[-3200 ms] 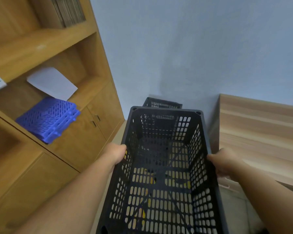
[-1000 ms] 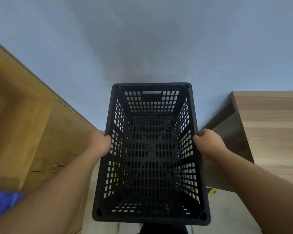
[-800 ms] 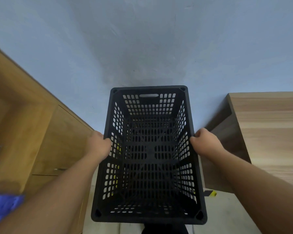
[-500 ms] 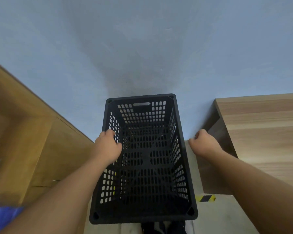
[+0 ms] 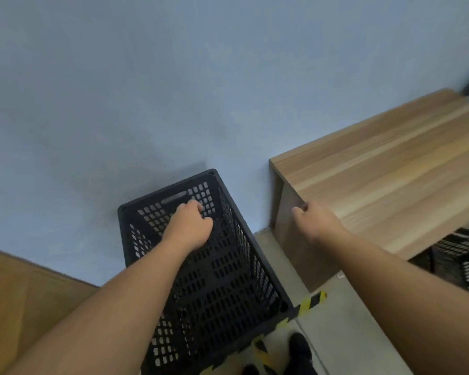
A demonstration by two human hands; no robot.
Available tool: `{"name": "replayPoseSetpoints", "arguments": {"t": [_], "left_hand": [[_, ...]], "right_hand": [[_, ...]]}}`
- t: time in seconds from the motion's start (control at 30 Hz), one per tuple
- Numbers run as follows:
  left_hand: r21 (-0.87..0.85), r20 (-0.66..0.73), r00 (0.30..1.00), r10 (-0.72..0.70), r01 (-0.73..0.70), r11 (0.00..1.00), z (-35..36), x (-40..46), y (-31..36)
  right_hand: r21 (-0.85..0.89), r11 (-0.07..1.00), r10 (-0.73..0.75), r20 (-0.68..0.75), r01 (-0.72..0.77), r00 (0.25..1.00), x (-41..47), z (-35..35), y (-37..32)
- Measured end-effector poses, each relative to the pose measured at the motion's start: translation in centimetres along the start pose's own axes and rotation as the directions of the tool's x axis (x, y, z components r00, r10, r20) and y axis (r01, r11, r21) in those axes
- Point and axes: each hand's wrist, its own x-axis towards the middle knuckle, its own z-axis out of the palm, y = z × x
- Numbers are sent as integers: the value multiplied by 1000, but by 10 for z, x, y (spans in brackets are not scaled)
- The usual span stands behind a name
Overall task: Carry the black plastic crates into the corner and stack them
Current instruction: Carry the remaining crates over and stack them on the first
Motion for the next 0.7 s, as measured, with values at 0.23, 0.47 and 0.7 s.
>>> {"name": "replayPoseSetpoints", "arguments": {"t": [0.23,0.47,0.7], "left_hand": [[42,121,966,227,-233,972,32,-22,80],[40,216,899,381,-398,916,81,-72,193],[28,300,803,514,-546,837,167,-151,304]], "right_hand": [[94,985,154,-137,-142,979,-47,-45,64],[245,928,341,-262,-280,903,-96,-114,164],[356,872,451,-313,-337,836,-154,-183,282]]}}
